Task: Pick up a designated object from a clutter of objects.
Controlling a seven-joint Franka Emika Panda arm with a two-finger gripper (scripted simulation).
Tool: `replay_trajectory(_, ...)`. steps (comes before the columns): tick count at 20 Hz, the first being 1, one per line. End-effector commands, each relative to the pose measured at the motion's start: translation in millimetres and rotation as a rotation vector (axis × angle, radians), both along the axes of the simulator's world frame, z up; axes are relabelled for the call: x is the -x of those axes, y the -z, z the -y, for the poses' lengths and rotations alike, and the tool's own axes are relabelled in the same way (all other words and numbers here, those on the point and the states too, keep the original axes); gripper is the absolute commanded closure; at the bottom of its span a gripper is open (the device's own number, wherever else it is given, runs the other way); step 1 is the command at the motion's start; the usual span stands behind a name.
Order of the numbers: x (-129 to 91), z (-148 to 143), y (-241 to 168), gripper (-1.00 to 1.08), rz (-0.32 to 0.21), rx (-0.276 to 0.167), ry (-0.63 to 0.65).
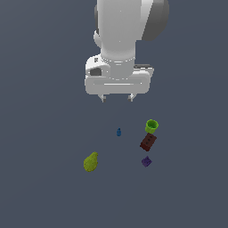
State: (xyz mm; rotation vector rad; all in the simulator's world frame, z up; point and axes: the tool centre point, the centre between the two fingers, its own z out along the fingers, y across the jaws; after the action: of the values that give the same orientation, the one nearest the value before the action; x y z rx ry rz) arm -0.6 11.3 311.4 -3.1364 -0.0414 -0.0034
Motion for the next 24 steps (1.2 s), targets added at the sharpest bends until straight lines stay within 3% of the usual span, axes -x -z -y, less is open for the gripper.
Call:
replay_trajectory(1, 0, 0, 0, -0.92, 0.0, 0.0, 0.0)
replay_trajectory(16, -7, 14, 8, -0.92, 0.007, -0.016, 0.065)
replay_trajectory(24, -29, 24, 27, -0.92, 0.004, -0.02, 0.14)
